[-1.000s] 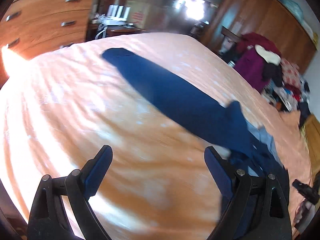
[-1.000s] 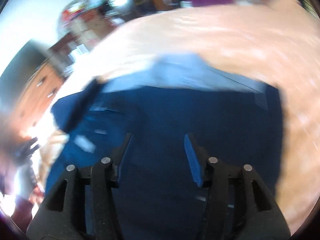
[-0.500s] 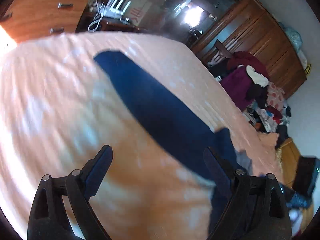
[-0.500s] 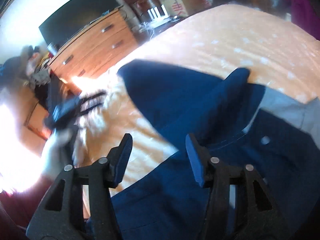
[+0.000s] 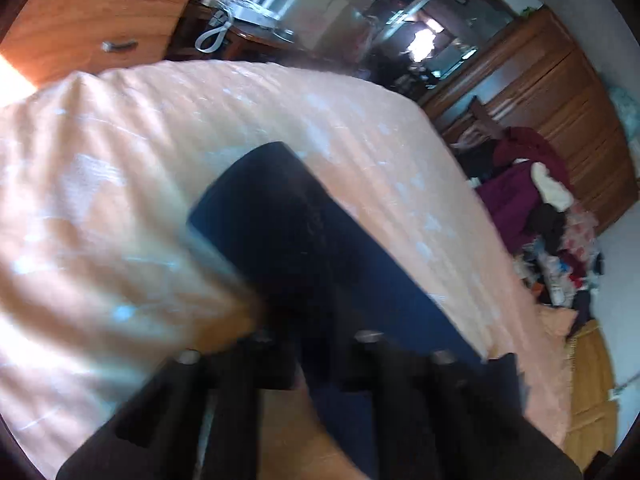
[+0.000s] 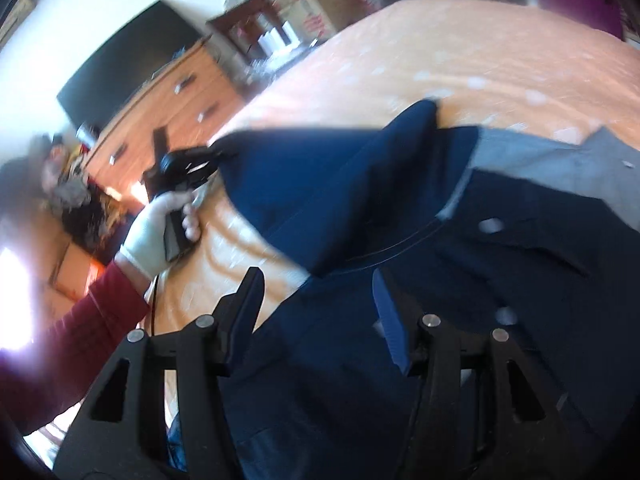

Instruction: Fold small clothes

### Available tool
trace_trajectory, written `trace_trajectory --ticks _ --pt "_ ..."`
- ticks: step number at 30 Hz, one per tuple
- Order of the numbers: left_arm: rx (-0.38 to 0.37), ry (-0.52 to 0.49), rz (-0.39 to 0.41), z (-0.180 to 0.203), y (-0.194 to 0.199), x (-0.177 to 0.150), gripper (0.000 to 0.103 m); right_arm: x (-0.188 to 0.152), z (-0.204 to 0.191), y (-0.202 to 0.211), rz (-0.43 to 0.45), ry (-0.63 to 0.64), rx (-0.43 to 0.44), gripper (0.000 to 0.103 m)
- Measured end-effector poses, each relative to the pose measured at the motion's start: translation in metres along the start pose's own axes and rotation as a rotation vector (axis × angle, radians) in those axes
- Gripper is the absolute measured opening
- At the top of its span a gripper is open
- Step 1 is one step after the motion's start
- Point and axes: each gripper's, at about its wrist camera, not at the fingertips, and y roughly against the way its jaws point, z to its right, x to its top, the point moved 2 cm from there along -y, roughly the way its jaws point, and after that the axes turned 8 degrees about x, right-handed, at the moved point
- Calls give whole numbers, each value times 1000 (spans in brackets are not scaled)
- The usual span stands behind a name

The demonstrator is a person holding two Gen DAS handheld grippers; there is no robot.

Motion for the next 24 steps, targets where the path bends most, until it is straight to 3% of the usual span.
trace_trajectory --ticks 2,5,8,9,10,12,14,16,17,18,20,24 --pt "-38 -105 54 32 14 -2 4 1 14 18 49 -47 10 53" --pt "-224 -258 104 113 54 -24 4 -2 44 50 128 -133 26 53" --pt "-428 -465 113 208 92 -79 6 -11 78 89 225 -244 62 55" --pt "-473 -530 95 237 96 -102 18 -15 91 103 261 -292 85 58" --pt "-505 -581 71 260 96 -126 42 -21 105 112 288 -341 118 67" --pt "-540 -678 -43 295 74 -184 77 -39 141 125 333 -470 162 72" --pt "-516 -741 -201 307 38 -242 72 -55 169 127 332 -559 180 72" --pt "-447 -730 -350 299 6 -284 52 -64 185 119 289 -603 178 72" --pt "-409 -710 -389 294 0 -296 50 -65 190 114 268 -611 184 72" --pt "-410 -684 -393 290 4 -300 50 -64 192 108 249 -611 186 72" --pt "-431 -643 -326 281 26 -295 53 -56 191 96 215 -591 199 72" --pt "-433 -585 -189 249 55 -272 71 -21 166 75 192 -484 266 62"
